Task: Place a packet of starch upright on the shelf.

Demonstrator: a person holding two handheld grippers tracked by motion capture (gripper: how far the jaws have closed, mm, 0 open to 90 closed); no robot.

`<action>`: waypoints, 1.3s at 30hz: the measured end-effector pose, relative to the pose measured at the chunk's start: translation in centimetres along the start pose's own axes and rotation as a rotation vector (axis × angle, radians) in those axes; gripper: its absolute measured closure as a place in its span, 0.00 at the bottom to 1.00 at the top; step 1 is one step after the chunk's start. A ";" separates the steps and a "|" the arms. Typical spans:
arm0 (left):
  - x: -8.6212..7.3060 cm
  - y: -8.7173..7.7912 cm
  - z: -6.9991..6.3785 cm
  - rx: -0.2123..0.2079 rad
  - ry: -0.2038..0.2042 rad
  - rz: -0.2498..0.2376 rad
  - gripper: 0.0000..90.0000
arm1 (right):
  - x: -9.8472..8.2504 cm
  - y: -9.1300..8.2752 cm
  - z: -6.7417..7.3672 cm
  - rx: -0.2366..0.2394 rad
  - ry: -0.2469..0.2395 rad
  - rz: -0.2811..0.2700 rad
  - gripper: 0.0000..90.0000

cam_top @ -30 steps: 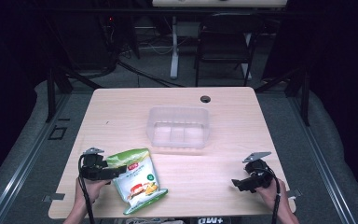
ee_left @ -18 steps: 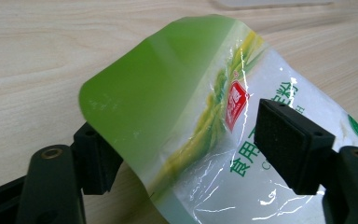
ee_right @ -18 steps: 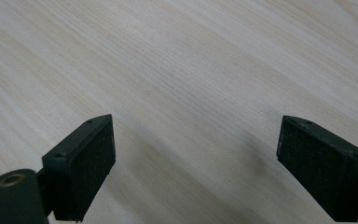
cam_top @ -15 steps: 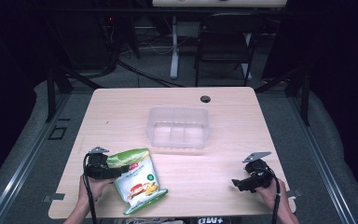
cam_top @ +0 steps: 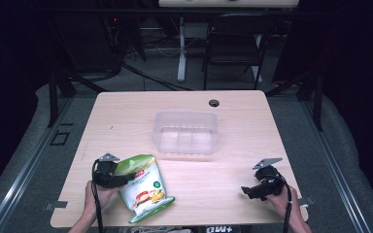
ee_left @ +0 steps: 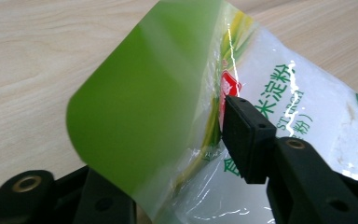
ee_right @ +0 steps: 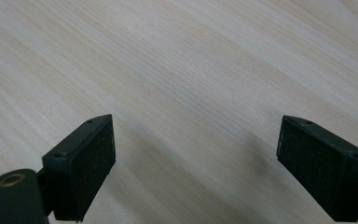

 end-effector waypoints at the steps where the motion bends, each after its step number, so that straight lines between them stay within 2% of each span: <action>1: 0.0 0.0 -0.1 0.002 0.010 0.001 0.68 | 0.0 0.0 0.0 -0.001 0.000 0.001 0.12; 5: 0.0 0.1 -0.5 0.005 0.043 0.007 0.76 | 0.0 0.0 0.0 -0.005 -0.002 0.001 0.12; 7: 0.0 0.2 -0.7 0.009 0.046 0.006 0.79 | 0.0 0.0 0.0 0.001 -0.002 0.002 0.12; 10: 0.0 0.2 -1.1 0.015 0.088 0.019 0.84 | 0.0 0.0 0.0 0.002 0.002 -0.003 0.12; 18: 0.0 0.2 -1.3 0.017 0.115 0.013 0.91 | 0.0 -0.1 0.0 -0.002 -0.004 0.002 0.12; 21: 0.0 0.1 -1.4 0.010 0.136 0.015 0.96 | 0.0 -0.1 0.0 -0.003 -0.004 0.003 0.12; 27: 0.1 -0.2 -1.3 -0.024 0.117 -0.007 0.99 | 0.0 -0.1 0.0 -0.008 -0.004 0.002 0.12; 28: 0.2 -0.4 -1.2 -0.041 0.105 -0.011 0.99 | 0.0 -0.1 0.0 -0.005 -0.004 0.000 0.12; 35: 0.4 -0.9 -1.1 -0.054 0.091 -0.044 0.99 | 0.0 -0.2 -0.1 -0.007 -0.004 -0.001 0.12; 39: 0.7 -1.6 -0.9 -0.057 0.063 -0.083 0.99 | 0.0 -0.2 -0.1 -0.004 -0.005 0.000 0.12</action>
Point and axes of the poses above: each handheld gripper's, and its own axes: y roughly forward along the jaws, x roughly out of its top, z roughly to its left, the point moved 4 cm from there along y, roughly forward along the jaws, and after that the axes turned 7 degrees about -z, right-handed, at the moved point
